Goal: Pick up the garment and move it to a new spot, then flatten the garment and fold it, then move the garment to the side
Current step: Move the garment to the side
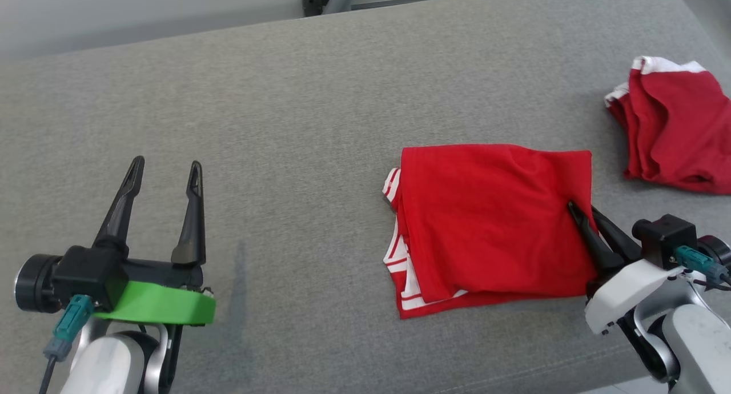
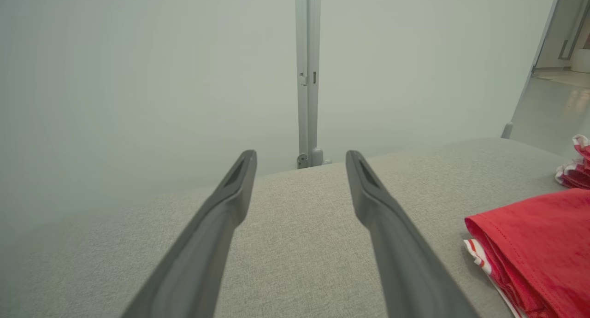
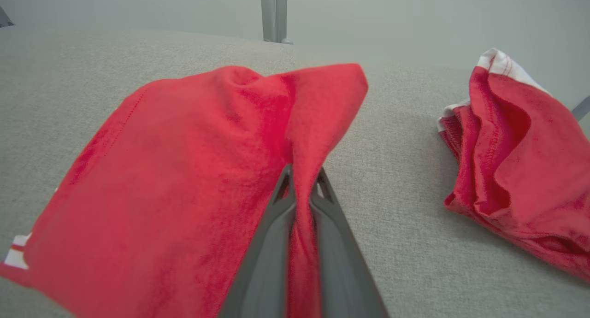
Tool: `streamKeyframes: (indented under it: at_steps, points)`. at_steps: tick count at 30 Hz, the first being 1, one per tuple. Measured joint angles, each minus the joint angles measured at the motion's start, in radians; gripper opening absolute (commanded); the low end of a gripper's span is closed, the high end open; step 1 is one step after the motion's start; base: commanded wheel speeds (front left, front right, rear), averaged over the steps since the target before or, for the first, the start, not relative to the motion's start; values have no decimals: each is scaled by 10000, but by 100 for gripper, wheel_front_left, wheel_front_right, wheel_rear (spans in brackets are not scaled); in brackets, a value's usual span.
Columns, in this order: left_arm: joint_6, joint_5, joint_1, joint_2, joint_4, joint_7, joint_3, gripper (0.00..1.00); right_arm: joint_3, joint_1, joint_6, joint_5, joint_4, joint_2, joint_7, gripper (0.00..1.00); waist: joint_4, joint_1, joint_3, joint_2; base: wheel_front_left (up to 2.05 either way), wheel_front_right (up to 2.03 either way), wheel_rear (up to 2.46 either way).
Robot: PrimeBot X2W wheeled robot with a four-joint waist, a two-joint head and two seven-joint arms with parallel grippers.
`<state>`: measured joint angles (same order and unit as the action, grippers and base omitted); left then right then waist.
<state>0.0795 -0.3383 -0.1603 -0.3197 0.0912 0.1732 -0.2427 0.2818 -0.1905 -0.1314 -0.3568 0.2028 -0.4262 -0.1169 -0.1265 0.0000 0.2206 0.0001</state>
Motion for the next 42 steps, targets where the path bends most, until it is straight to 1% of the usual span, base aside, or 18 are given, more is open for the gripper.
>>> streamKeyframes:
  at_steps: [3, 8, 11, 14, 17, 18, 23, 26, 29, 30, 31, 32, 33, 34, 35, 36, 40, 42]
  points:
    - [-13, 88, -259, -73, 125, -138, -67, 100, 69, -403, 0, 2, -146, -17, -25, 0, -531, 0, 138, 0, 0, 0, 0]
    - [-40, 178, -617, -182, 343, -313, -107, 100, 571, -1854, -2, 38, 33, 2, -148, 0, -1178, 0, 596, 0, 0, 0, 0]
    - [-42, 236, -776, -255, 451, -397, -113, 100, 575, -2741, -2, -36, 497, -280, -424, 0, -1409, 0, 989, 0, 0, 0, 0]
    - [-42, 314, -885, -384, 587, -493, -117, 100, 267, -3421, -2, -194, 972, -725, -736, 0, -1600, 0, 1388, 0, 0, 0, 0]
    - [-44, 355, -1034, -483, 740, -646, -142, 100, -123, -3816, 0, -244, 1361, -1337, -886, 0, -1742, 0, 1778, 0, 0, 0, 0]
    - [-44, 355, -1034, -483, 740, -646, -142, 100, -123, -3816, 0, -244, 1361, -1337, -886, 0, -1742, 0, 1778, 0, 0, 0, 0]
    - [-96, 454, -1355, -727, 974, -907, -161, 100, -857, -4256, 0, -462, 2017, -2163, -1099, 0, -1866, 0, 2429, 0, 0, 0, 0]
    - [-150, 533, -1677, -840, 1114, -1035, -219, 100, -1030, -4586, -2, -685, 2734, -2355, -1243, 0, -1856, 0, 2926, 0, 0, 0, 0]
    - [-180, 654, -1855, -892, 1233, -1158, -265, 100, -1147, -4968, -2, -794, 3413, -2382, -1319, 0, -1781, 0, 3260, 0, 0, 0, 0]
    - [-180, 681, -1913, -903, 1267, -1208, -274, 100, -1198, -5116, -2, -748, 3661, -2387, -1344, 2, -1745, 0, 3366, 0, 0, 0, 0]
    - [-180, 683, -1961, -911, 1294, -1223, -295, 100, -1229, -5243, -2, -731, 3868, -2408, -1369, 13, -1704, 0, 3463, 0, 0, 0, 0]
    - [-180, 690, -2003, -924, 1298, -1254, -307, 100, -1273, -5371, -2, -782, 4059, -2401, -1406, 9, -1655, 0, 3554, 0, 0, 0, 0]
    - [-180, 711, -2026, -938, 1313, -1277, -316, 100, -1327, -5499, -2, -796, 4272, -2391, -1415, 9, -1604, 1, 3638, 0, 0, 0, 0]
    - [-180, 711, -2040, -955, 1317, -1279, -314, 100, -1383, -5601, -2, -750, 4454, -2387, -1421, 14, -1552, 0, 3717, 0, 0, 0, 0]
    - [-180, 711, -2053, -966, 1321, -1281, -324, 100, -1482, -5706, -2, -709, 4698, -2362, -1446, 48, -1496, 1, 3790, 0, 0, 0, 0]
    - [-180, 713, -2065, -970, 1323, -1279, -330, 100, -1555, -5790, 0, -709, 4916, -2326, -1446, 100, -1436, 1, 3852, 0, 0, 0, 0]
    - [-174, 721, -2095, -970, 1289, -1231, -355, 100, -1983, -5951, -2, -560, 5200, -1988, -1448, 100, -1223, 1, 4021, 0, 0, 0, 0]
    - [-163, 721, -2095, -947, 1214, -1181, -397, 100, -2366, -5940, -2, -522, 5196, -1822, -1457, 100, -1137, 1, 4028, 0, 0, 0, 0]
